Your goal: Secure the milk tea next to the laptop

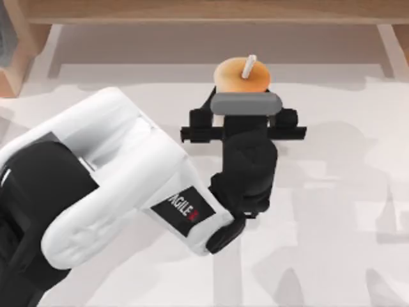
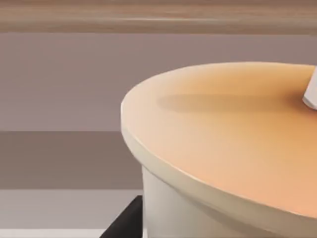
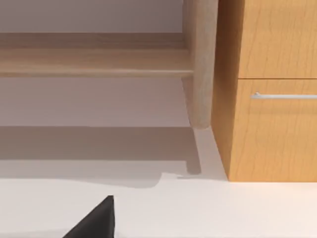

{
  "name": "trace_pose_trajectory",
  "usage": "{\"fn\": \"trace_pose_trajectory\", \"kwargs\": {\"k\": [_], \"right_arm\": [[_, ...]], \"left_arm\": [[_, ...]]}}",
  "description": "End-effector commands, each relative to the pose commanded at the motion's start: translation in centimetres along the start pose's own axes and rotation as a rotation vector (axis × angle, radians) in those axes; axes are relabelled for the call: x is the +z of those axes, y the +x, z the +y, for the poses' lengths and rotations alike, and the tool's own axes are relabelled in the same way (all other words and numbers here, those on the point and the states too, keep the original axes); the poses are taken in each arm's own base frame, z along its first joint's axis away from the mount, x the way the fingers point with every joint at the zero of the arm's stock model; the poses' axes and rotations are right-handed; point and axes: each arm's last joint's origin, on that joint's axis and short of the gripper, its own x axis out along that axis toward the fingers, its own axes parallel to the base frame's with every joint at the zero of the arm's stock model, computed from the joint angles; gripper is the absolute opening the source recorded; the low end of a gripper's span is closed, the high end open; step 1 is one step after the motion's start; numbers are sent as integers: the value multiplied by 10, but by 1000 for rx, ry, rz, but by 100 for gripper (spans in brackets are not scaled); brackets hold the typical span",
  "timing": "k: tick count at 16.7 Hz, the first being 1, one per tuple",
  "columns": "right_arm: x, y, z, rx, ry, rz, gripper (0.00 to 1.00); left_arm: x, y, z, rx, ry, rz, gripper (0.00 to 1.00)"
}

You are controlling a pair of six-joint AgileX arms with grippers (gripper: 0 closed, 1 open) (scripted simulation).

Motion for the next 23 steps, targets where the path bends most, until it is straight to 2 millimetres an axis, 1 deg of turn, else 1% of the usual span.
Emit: {"fn": "trace_pose_trajectory", "kwargs": {"k": [6,7,15,23], "right_arm": [[0,0,0,0,0,0,100],[0,0,0,0,0,0,100],[0,0,0,0,0,0,100],[0,0,0,0,0,0,100]], "left_arm": [[0,0,0,0,0,0,2],[0,0,0,0,0,0,0],[0,-1,-1,-2,1,0,0],[10,-1,-1,-2,1,0,0]]}}
